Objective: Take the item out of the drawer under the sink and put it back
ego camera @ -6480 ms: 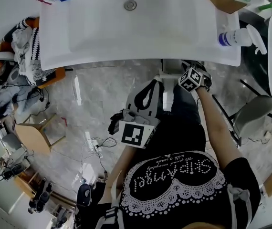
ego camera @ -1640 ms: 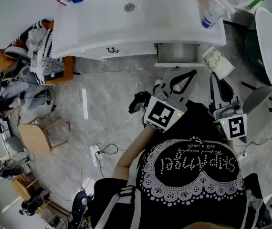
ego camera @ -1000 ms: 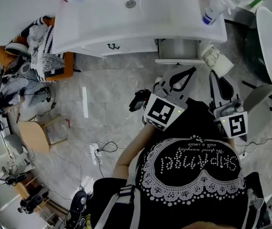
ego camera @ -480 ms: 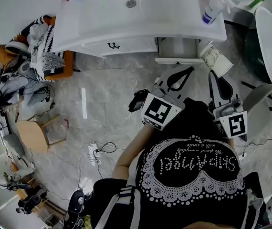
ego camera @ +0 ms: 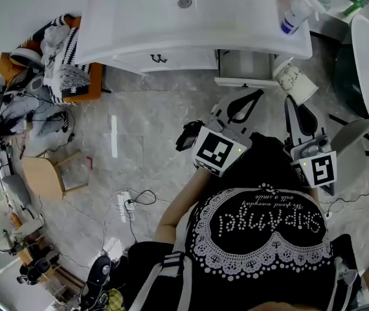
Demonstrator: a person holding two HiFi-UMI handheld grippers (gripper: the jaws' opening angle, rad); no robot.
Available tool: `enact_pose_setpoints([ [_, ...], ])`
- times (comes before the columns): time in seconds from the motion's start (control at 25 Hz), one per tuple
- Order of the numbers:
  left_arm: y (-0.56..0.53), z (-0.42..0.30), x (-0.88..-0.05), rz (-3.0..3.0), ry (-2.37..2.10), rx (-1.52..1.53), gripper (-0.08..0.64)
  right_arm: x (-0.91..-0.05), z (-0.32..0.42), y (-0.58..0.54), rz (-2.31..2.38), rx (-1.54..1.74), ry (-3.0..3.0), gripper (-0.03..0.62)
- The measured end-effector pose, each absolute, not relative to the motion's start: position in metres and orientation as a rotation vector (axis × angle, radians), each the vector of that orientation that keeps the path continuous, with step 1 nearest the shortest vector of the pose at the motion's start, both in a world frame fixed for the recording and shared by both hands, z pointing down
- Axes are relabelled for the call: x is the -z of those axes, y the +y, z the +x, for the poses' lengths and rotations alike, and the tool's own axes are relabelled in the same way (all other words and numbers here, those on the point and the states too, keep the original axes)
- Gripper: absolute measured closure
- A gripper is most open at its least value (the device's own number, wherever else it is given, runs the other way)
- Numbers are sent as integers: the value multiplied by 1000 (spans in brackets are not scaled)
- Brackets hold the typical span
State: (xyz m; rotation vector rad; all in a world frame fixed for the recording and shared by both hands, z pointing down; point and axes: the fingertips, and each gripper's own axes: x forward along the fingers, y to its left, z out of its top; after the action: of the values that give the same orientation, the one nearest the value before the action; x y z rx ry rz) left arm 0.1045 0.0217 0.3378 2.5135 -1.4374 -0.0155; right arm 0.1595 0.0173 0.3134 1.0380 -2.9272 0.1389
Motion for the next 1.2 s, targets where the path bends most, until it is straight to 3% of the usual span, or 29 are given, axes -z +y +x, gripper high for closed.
enact_pose_setpoints([
  [1.2,23,107,-341,2477,-1406,73,557,-318,171,20,1086,-137,-2908,568],
])
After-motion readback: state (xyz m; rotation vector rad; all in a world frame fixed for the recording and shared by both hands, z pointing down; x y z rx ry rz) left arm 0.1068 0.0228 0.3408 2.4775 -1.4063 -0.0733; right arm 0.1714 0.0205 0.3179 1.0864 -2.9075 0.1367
